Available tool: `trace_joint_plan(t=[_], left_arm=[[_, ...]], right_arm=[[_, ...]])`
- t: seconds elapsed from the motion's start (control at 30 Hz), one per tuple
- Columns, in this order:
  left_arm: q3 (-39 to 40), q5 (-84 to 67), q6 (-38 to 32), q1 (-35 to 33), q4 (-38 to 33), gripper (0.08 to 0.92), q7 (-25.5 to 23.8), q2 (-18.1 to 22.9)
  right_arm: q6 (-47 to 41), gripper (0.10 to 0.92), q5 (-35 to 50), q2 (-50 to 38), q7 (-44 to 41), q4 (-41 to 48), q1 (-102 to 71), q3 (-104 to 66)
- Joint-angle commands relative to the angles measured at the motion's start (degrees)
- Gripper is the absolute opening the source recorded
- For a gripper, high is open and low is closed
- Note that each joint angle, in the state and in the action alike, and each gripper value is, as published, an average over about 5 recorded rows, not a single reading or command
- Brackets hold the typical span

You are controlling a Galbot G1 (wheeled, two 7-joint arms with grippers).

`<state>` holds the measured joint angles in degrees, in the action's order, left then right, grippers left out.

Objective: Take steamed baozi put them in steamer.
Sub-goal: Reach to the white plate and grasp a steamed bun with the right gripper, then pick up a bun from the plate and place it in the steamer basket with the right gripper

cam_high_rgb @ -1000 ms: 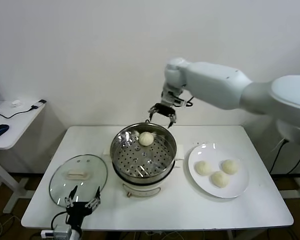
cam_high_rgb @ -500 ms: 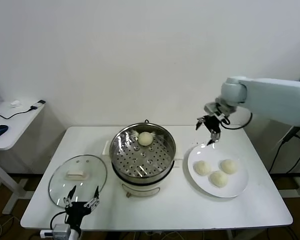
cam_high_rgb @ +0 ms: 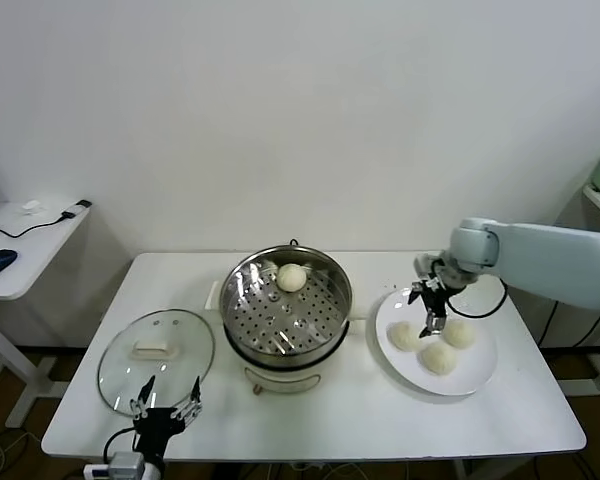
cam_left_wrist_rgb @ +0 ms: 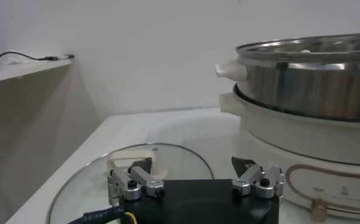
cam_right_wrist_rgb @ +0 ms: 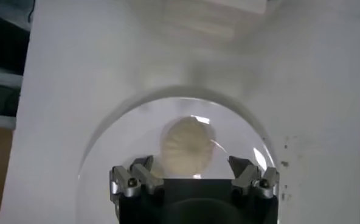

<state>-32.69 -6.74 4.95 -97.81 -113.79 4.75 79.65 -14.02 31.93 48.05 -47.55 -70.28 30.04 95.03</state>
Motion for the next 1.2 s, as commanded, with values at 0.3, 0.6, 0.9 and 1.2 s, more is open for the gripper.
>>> trace_joint_plan(t=[0.3,0.6,0.9,1.2], left_arm=[[0.3,0.3,0.3,0.3,-0.2,0.823,-0.1,0.2],[0.1,0.1,0.3,0.3,-0.3,0.823,-0.1,0.1],[0.0,0.1,0.7,-0.5,-1.4,0.823,-0.1,0.3],[0.1,0.1,1.4,-0.7,-2.9,0.823,-0.1,0.1]], right_arm=[[-3.4,0.823,-3.9,2.8,2.9,7.3,-11.5,-7.9],[-3.3,0.752,-4.0,3.1,2.6,6.6,-11.3,-9.1],[-1.2,0.637,-1.8,1.2,-2.4,2.3,2.6,-3.1],[0.0,0.636,14.6,8.4,-7.5,0.5,28.0,6.2]])
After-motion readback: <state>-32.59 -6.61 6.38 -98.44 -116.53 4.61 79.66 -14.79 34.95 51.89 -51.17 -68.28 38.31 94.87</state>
